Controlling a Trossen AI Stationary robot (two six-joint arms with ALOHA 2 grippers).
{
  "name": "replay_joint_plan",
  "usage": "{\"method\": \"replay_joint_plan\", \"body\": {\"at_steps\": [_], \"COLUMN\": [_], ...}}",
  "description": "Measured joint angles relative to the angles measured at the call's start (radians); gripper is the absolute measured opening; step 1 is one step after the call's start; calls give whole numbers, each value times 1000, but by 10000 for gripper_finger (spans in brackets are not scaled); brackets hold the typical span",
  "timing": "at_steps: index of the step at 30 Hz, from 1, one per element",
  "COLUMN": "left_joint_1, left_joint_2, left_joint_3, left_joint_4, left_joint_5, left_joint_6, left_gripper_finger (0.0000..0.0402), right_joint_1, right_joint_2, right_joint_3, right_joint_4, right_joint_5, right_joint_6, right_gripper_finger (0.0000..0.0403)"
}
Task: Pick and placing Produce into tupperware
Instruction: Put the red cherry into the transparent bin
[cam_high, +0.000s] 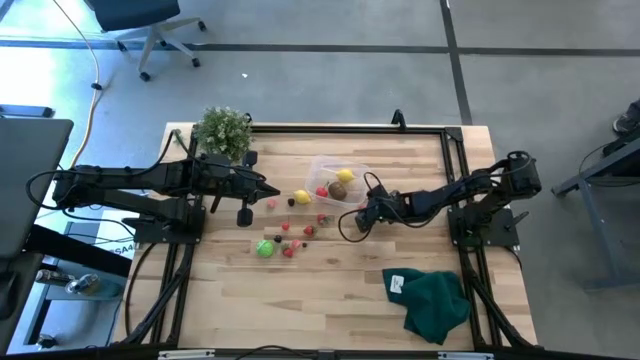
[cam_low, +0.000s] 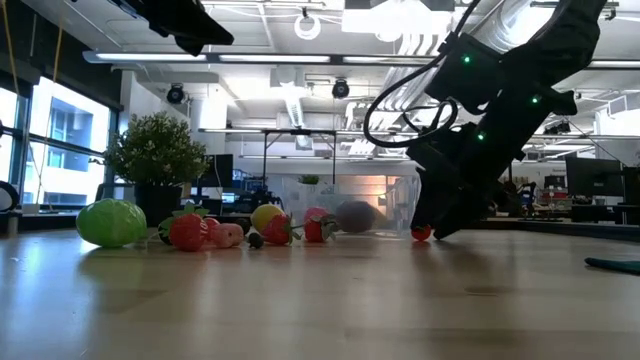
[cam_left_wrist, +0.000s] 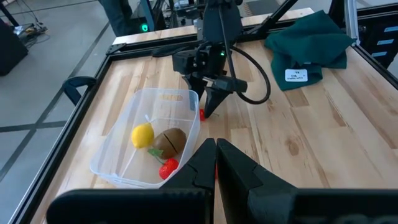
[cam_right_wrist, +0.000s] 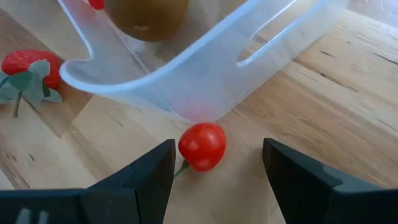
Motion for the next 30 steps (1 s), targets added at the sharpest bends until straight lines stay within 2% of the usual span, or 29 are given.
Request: {"method": "replay_joint_plan", "body": {"at_steps": [8,30], "left_joint_1": [0,0], "left_joint_2": [0,0], "left_joint_3": [0,0], "left_joint_4": [0,0], "left_joint_5": [0,0], "left_joint_6": [0,0], "left_gripper_finger": [5,5], "right_joint_1": [0,-13], "right_joint_2": [0,0], "right_joint_3": [0,0], "right_joint_4": [29,40], "right_joint_5": [-20,-23], "right_joint_6": [-100,-285], "right_gripper_finger": [193,190]}}
